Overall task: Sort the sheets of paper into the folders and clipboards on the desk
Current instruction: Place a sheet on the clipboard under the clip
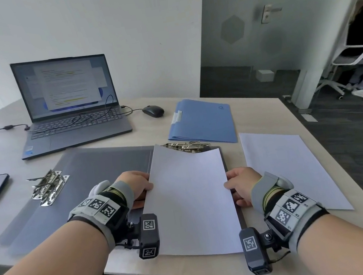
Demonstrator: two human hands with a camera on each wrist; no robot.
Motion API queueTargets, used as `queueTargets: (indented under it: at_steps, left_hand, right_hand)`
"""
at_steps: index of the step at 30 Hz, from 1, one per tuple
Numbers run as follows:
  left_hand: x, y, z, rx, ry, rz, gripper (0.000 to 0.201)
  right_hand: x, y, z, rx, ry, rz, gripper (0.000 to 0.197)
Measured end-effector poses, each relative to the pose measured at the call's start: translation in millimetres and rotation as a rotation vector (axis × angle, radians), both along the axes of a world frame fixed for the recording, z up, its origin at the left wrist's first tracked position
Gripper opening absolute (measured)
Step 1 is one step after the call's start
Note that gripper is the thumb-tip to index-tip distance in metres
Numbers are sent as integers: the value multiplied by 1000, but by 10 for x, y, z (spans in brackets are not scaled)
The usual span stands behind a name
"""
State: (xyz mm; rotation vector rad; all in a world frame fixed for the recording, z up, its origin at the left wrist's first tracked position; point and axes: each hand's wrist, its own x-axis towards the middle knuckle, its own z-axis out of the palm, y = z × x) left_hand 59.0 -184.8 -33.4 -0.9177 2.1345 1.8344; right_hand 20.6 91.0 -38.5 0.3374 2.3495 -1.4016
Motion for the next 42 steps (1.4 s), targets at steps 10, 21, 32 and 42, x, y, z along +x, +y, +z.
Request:
queueTargets:
  at_steps: [10,21,32,42]
  left_hand:
    - [-14,-19,-41,3,34,36,29]
    - [-7,-17,-121,-15,107,114,17]
    - [78,-38,-186,31,187,92,24]
    - [100,-43,-212,104,212,79,40]
  right_hand:
    - [41,20,-14,-120,74,-63,31]
    - [85,100,-89,-287,96,-77,19]
    - [148,128,-76,-373,90,-51,31]
    - [214,163,-21,-422,110,-5,43]
